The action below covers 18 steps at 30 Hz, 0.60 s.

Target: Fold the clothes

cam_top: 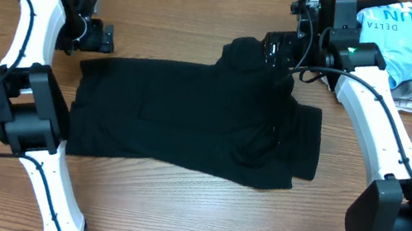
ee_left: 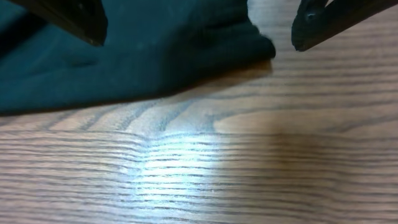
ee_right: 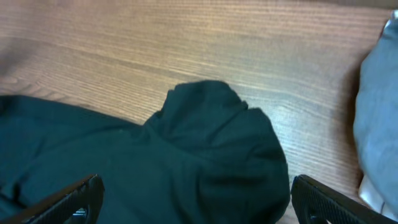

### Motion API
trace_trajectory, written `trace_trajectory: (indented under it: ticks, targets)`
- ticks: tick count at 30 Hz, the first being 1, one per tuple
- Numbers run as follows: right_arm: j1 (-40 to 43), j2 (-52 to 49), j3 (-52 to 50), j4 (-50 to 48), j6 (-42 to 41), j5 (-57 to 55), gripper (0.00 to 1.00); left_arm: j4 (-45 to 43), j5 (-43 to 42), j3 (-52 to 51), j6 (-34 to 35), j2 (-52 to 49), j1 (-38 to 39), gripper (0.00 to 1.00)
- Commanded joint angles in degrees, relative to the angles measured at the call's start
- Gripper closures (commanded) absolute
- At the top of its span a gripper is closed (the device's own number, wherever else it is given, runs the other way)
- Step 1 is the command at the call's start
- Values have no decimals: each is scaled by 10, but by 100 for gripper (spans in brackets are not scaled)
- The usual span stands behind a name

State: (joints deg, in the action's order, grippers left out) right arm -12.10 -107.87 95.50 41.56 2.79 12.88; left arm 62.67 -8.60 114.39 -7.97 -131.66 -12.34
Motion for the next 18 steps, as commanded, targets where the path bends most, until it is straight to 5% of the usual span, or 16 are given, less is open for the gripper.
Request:
trace_trajectory:
  ticks: [1,13,18]
  targets:
    - [-2,-9,6,-8,7,-4,0,-2,16,14,-21,-27,5,7]
    - [-3,-35,6,-19,18,-3,8,0,59,12,-24,-68,5,18]
    - [-3,-35,6,-30,17,-3,14,1,58,12,-24,-86,5,31]
